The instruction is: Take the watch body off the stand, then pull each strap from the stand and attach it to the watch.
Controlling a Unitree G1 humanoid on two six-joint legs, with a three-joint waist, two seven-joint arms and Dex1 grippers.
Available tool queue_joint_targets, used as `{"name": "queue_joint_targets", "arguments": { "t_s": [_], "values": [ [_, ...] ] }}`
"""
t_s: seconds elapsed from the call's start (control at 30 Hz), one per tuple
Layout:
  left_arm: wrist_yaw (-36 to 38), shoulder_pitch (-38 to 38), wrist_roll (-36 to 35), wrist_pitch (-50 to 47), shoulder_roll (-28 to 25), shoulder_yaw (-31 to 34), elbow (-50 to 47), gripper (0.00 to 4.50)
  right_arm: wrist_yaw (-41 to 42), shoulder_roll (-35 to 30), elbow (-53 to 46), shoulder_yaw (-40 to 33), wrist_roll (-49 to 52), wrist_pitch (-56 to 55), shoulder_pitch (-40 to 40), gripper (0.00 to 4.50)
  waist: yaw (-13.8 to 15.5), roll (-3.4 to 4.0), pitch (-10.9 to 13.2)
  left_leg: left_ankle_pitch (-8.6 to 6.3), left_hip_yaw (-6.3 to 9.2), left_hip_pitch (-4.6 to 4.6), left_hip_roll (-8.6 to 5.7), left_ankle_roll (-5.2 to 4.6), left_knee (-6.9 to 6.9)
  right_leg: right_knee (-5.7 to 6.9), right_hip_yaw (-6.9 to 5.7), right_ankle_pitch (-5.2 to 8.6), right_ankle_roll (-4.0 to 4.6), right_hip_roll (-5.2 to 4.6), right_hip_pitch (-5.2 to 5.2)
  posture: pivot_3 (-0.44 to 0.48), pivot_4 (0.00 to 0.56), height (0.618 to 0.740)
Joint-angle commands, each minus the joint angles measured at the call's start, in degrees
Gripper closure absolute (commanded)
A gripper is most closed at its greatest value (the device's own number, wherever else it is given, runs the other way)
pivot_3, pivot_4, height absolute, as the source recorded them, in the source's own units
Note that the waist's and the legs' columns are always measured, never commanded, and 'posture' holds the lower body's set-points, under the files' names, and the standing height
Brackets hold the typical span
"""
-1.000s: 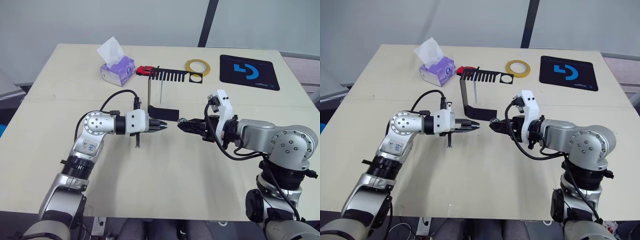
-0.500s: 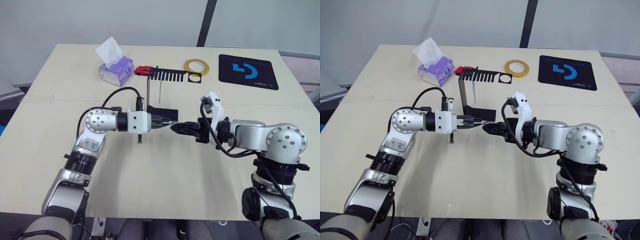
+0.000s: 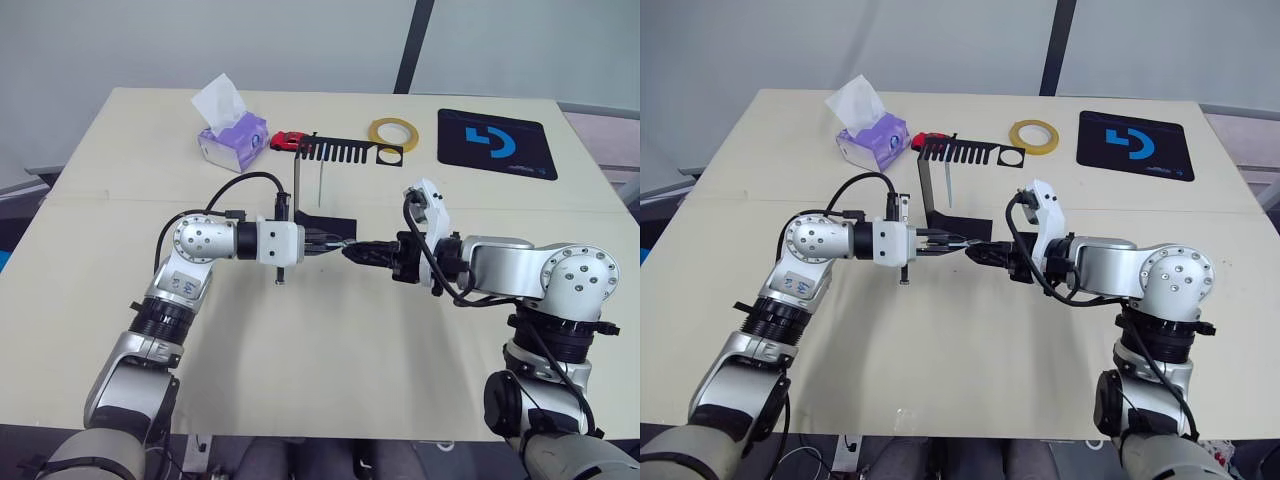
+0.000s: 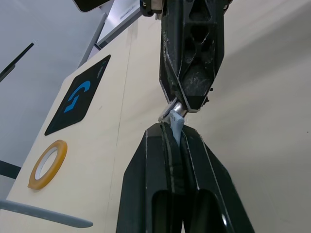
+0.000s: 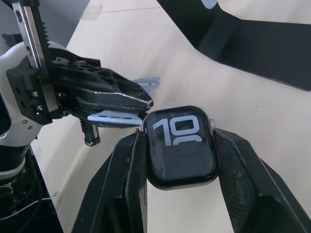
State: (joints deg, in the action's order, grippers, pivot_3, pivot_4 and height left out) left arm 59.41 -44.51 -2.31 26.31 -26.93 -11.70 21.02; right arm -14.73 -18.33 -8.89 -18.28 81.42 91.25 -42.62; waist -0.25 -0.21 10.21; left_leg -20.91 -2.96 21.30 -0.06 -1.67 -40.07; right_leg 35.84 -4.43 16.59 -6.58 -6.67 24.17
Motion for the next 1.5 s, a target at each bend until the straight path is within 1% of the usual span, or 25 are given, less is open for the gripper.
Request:
{"name": "queue_joint_targets", "arguments": {
  "t_s": [0.03, 0.43, 0.73, 1.07, 1.5],
  "values": [
    [-0.9, -1.2, 0.7, 1.5, -0.1, 0.1, 0.0, 4.50, -1.5, -1.6, -1.0, 1.0, 5.1, -2.5, 0.1, 2.87, 0.0, 0.00, 0.0, 0.00, 0.00, 0.00, 0.00, 0.00, 0.00, 0.00, 0.00, 0.00, 0.00, 0.00, 0.00, 0.000, 0.150, 0.738],
    [-0.9, -1.2, 0.9, 1.9, -0.1, 0.1, 0.3, 4.50, -6.4, -8.7, -0.2, 7.9, 14.9, -11.7, 2.5, 2.87, 0.0, -0.01, 0.0, 0.00, 0.00, 0.02, 0.01, -0.03, 0.00, -0.04, -0.02, 0.00, 0.00, -0.03, 0.00, 0.000, 0.150, 0.738],
    [-0.9, -0.7, 0.7, 1.4, 0.1, -0.2, -0.5, 4.50, -8.3, -12.8, -0.4, 12.9, 19.8, -17.9, 3.4, 2.87, 0.1, -0.01, 0.0, 0.00, 0.00, 0.05, 0.05, -0.05, 0.00, -0.11, -0.04, 0.00, 0.00, -0.03, 0.00, 0.000, 0.150, 0.738],
    [-1.0, -0.5, 0.4, 0.9, 0.2, -0.4, -1.4, 4.50, -8.4, -15.6, -0.7, 16.8, 22.3, -22.0, 3.5, 2.87, 0.1, -0.01, 0.0, 0.01, 0.01, 0.08, 0.05, -0.07, 0.00, -0.16, -0.07, 0.00, 0.00, -0.06, 0.00, 0.000, 0.150, 0.738],
    [-1.0, 0.0, 0.1, -0.3, 0.8, -0.6, -3.1, 4.50, -8.2, -17.2, -1.1, 19.1, 23.5, -24.6, 3.4, 2.87, 0.1, -0.01, 0.0, 0.01, 0.02, 0.12, 0.06, -0.08, 0.00, -0.21, -0.10, 0.00, 0.00, -0.06, 0.00, 0.000, 0.150, 0.738]
  ]
}}
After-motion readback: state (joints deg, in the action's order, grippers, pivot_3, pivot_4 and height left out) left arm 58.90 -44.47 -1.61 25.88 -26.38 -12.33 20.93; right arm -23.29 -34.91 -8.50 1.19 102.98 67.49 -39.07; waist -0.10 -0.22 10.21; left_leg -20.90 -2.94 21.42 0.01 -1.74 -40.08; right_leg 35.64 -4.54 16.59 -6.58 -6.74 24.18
